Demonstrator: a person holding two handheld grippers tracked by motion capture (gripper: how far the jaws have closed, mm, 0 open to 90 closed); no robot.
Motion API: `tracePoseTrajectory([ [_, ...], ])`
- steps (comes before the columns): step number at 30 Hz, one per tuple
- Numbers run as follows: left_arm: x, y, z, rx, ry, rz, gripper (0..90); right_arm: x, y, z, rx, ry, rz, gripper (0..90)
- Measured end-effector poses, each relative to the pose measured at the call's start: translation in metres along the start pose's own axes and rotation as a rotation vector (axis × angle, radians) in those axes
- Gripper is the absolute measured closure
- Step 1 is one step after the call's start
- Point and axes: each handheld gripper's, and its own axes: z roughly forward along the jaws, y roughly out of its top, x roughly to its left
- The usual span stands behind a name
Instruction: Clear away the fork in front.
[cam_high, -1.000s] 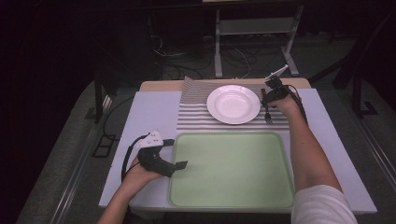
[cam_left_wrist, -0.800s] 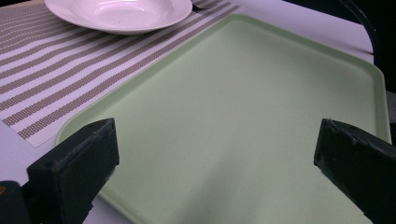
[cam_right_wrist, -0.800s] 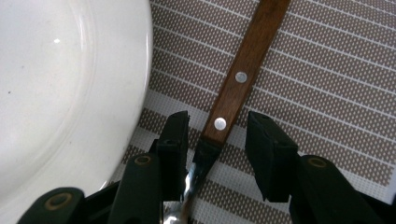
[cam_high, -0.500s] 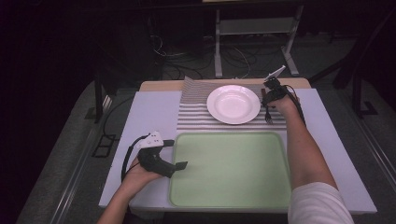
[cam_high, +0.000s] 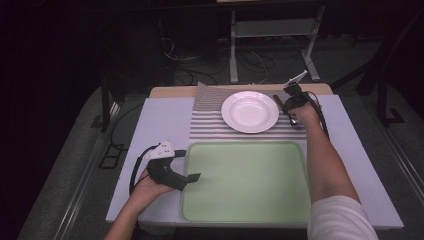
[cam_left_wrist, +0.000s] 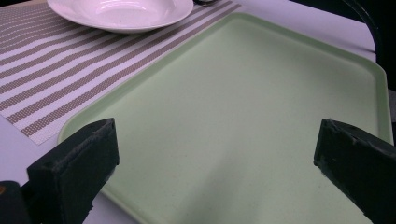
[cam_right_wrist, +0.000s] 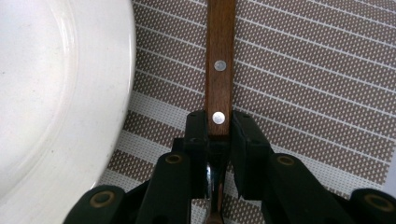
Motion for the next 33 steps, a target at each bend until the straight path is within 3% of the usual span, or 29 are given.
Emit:
tracePoseTrajectory([
  [5, 0.001, 0.000, -0.001, -0.007, 0.004, -0.001, 0.0, -0.003, -0.002, -0.002, -0.001, 0.004, -0.015, 76.9],
  [9, 0.001, 0.000, 0.000, -0.008, 0.004, 0.000, 0.0, -0.010, -0.007, -0.011, -0.029, 0.013, 0.003, 77.0],
  [23, -0.001, 0.002, 0.002, -0.007, 0.002, 0.004, 0.0, -0.029, -0.029, -0.066, -0.189, 0.057, 0.016, 77.2],
  [27, -0.001, 0.002, 0.001, -0.008, 0.005, 0.005, 0.0, -0.029, -0.036, -0.081, -0.235, 0.072, 0.006, 77.2],
  [33, -0.001, 0.003, 0.002, -0.014, 0.005, 0.002, 0.0, -0.018, -0.050, -0.107, -0.315, 0.117, -0.050, 77.1],
])
